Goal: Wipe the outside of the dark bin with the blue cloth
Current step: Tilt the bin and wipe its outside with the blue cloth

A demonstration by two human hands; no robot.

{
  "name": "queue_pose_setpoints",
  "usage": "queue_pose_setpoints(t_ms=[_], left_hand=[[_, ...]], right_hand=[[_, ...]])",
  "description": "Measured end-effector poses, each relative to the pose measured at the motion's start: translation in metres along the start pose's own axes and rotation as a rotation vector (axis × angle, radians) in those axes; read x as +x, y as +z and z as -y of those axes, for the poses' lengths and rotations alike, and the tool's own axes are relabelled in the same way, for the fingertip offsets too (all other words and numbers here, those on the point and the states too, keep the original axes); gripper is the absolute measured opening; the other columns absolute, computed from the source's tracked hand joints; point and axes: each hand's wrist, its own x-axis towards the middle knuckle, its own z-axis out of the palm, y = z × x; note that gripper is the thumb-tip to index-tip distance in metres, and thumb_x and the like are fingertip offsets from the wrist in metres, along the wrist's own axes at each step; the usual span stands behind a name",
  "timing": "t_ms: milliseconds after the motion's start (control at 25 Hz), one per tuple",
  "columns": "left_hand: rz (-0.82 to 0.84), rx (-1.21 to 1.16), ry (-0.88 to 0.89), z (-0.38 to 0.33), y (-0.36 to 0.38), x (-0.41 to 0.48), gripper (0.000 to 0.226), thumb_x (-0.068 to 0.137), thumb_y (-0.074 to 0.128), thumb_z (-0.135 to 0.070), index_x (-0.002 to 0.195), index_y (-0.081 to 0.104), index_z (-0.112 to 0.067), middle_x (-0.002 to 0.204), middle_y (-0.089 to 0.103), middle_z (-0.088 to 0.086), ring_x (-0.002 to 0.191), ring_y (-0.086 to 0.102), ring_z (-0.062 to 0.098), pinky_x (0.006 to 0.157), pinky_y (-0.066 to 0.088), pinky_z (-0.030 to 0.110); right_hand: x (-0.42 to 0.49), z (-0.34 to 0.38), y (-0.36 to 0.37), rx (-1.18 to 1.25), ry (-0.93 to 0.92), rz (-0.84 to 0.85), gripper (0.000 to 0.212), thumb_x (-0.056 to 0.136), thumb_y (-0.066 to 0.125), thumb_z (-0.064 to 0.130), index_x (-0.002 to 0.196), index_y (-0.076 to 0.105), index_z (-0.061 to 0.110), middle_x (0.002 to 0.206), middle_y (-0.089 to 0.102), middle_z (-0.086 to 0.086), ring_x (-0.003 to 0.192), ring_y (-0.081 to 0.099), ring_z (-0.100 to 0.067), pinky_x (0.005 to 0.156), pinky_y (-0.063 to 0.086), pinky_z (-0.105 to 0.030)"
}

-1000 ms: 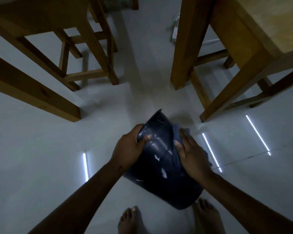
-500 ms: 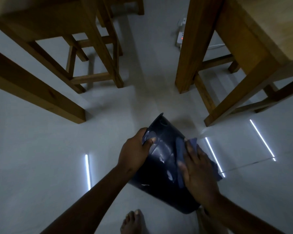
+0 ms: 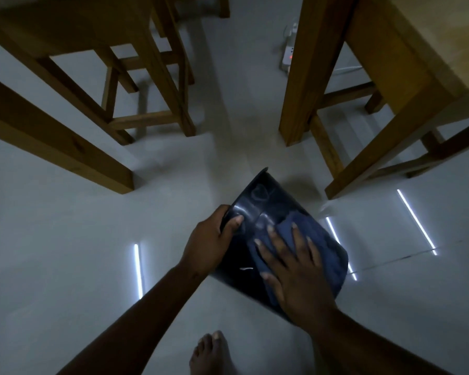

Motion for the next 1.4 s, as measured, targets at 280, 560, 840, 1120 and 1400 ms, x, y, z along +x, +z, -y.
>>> queue_pose_setpoints(t_ms=[280, 560, 840, 1120, 1400], left_hand=[[0.021, 0.035, -0.034, 0.000, -0.001, 0.000, 0.009, 0.100, 0.043, -0.040, 0.102, 0.050, -0.035, 0.088, 0.064, -0.013, 0.078, 0.062, 0.002, 0.062, 0.042, 0.009], [0.024, 0.012, -0.028, -0.004, -0.002, 0.007, 0.022, 0.099, 0.044, -0.041, 0.109, 0.056, -0.026, 0.095, 0.067, -0.008, 0.085, 0.065, 0.010, 0.068, 0.048, 0.015], [0.233, -0.361, -0.203, -0.012, -0.013, -0.001, 0.018, 0.096, 0.054, -0.034, 0.112, 0.060, -0.028, 0.104, 0.070, -0.008, 0.099, 0.067, 0.015, 0.081, 0.054, 0.026], [-0.052, 0.058, -0.055, 0.003, -0.009, -0.016, 0.022, 0.101, 0.040, -0.040, 0.100, 0.057, -0.026, 0.077, 0.070, -0.002, 0.065, 0.067, 0.008, 0.059, 0.051, 0.021], [-0.058, 0.095, -0.039, 0.002, -0.007, 0.004, 0.025, 0.102, 0.040, -0.038, 0.096, 0.057, -0.021, 0.060, 0.057, -0.007, 0.056, 0.058, 0.009, 0.053, 0.042, 0.021]], right_hand=[[0.023, -0.042, -0.014, 0.197, 0.288, -0.045, 0.055, 0.101, 0.019, 0.047, 0.149, 0.024, 0.021, 0.156, 0.029, -0.010, 0.137, 0.039, -0.031, 0.108, 0.033, -0.038], [0.059, -0.028, -0.018, 0.129, 0.139, -0.041, 0.060, 0.098, 0.013, 0.053, 0.151, 0.016, 0.026, 0.160, 0.021, -0.006, 0.145, 0.022, -0.029, 0.114, 0.026, -0.049], [0.027, -0.024, -0.013, 0.151, 0.156, -0.096, 0.056, 0.100, 0.023, 0.046, 0.151, 0.022, 0.023, 0.157, 0.029, -0.003, 0.143, 0.027, -0.027, 0.114, 0.027, -0.047], [0.009, -0.007, -0.005, 0.212, 0.213, -0.062, 0.059, 0.098, 0.024, 0.047, 0.149, 0.029, 0.019, 0.153, 0.037, -0.010, 0.132, 0.043, -0.036, 0.104, 0.038, -0.046], [0.041, -0.006, -0.009, 0.246, 0.125, 0.003, 0.057, 0.099, 0.016, 0.052, 0.151, 0.012, 0.028, 0.158, 0.025, -0.006, 0.140, 0.034, -0.031, 0.110, 0.034, -0.049]])
